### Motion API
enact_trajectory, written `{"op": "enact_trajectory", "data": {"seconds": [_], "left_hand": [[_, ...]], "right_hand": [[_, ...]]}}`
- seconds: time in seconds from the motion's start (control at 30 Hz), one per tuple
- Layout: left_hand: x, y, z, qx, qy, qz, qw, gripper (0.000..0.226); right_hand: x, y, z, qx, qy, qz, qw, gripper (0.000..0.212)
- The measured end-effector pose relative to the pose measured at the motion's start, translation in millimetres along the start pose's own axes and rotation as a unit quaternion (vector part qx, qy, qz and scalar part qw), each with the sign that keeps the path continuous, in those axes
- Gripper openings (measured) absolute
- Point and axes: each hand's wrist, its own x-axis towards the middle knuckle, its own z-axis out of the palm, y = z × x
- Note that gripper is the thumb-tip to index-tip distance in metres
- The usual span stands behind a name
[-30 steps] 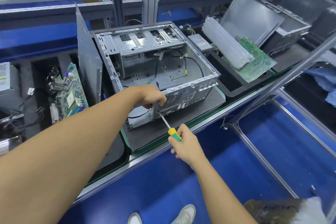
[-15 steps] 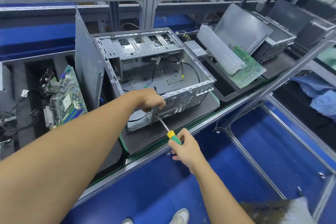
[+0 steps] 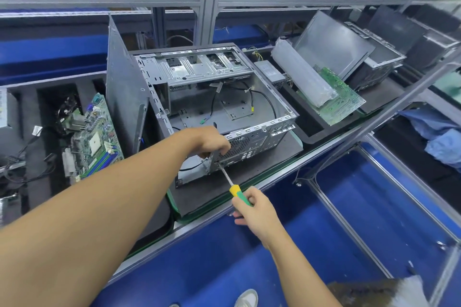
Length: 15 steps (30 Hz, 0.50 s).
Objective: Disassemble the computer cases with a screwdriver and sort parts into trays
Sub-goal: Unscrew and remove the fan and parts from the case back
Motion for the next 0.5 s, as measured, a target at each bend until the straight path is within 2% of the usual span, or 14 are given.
{"op": "enact_trajectory", "data": {"seconds": [0.17,0.27,0.4,0.5], "left_hand": [[2.1,-1.3,0.8,0.002,0.003,0.001,1.0,0.024],[3.3,-1.9,1.7,-0.014,0.001,0.0,1.0,0.024],[4.1,-2.3,2.5,-0.031,-0.002,0.001,1.0,0.026],[4.7,-2.9,2.6,-0.039,-0.004,0.001,0.999,0.028]], "right_hand": [[0.6,2.5,8.4,-0.029,0.005,0.005,1.0,0.027],[1.8,-3.3,4.2,0.033,-0.004,0.049,0.998,0.026],[3.9,-10.6,-8.9,0.1,-0.08,0.14,0.982,0.034],[0.7,-8.9,-18.8,0.12,-0.116,0.101,0.981,0.024]]}}
